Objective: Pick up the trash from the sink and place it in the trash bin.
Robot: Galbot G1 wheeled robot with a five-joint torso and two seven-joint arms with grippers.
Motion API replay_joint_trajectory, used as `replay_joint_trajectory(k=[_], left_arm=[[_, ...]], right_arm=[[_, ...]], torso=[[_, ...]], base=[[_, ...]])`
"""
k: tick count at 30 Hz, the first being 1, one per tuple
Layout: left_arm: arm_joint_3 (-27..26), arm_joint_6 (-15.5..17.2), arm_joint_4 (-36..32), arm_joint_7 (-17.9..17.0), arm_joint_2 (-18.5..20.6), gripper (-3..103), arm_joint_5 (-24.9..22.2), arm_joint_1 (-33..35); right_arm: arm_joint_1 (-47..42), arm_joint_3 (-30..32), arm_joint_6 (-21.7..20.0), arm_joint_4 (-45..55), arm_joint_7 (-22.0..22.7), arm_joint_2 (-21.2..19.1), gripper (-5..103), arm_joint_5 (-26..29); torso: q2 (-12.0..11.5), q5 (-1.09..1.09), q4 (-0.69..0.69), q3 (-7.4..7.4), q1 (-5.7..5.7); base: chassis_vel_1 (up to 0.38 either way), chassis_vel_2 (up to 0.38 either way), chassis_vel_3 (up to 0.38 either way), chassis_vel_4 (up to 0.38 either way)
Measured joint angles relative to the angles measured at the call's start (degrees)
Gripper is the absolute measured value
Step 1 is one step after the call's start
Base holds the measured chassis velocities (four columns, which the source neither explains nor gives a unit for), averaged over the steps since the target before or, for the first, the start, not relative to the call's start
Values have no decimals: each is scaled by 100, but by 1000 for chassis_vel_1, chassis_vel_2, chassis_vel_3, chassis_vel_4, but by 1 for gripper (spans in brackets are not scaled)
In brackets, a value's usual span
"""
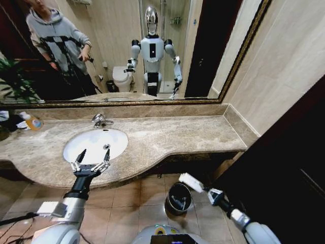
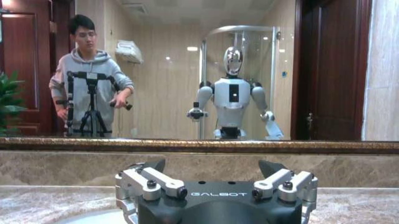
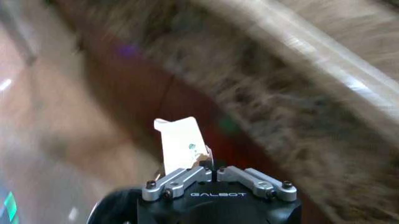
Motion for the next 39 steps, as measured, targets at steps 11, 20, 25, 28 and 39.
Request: replay_joint_trajectory(k=[11, 20, 25, 28, 39], left_arm=[[0, 0, 0, 0, 0, 100, 0, 0], [0, 0, 0, 0, 0, 100, 0, 0], [0, 0, 0, 0, 0, 100, 0, 0], [0, 0, 0, 0, 0, 100, 0, 0], [0, 0, 0, 0, 0, 100, 0, 0]], right_arm=[[1314, -814, -231, -1198, -776, 97, 0, -1996], [2265, -1426, 93, -2467, -466, 344, 0, -2714], [2792, -1437, 408, -3251, -161, 572, 0, -3425], [2944, -1442, 478, -3610, -63, 636, 0, -3553], [3106, -1365, 700, -4303, 360, 782, 16, -3764]], torso=[[0, -1, 0, 0, 0], [0, -1, 0, 0, 0], [0, -1, 1, 1, 1], [0, -1, 0, 1, 1], [0, 0, 0, 0, 1]], base=[[0, 0, 0, 0], [0, 0, 0, 0], [0, 0, 0, 0], [0, 0, 0, 0], [0, 0, 0, 0]])
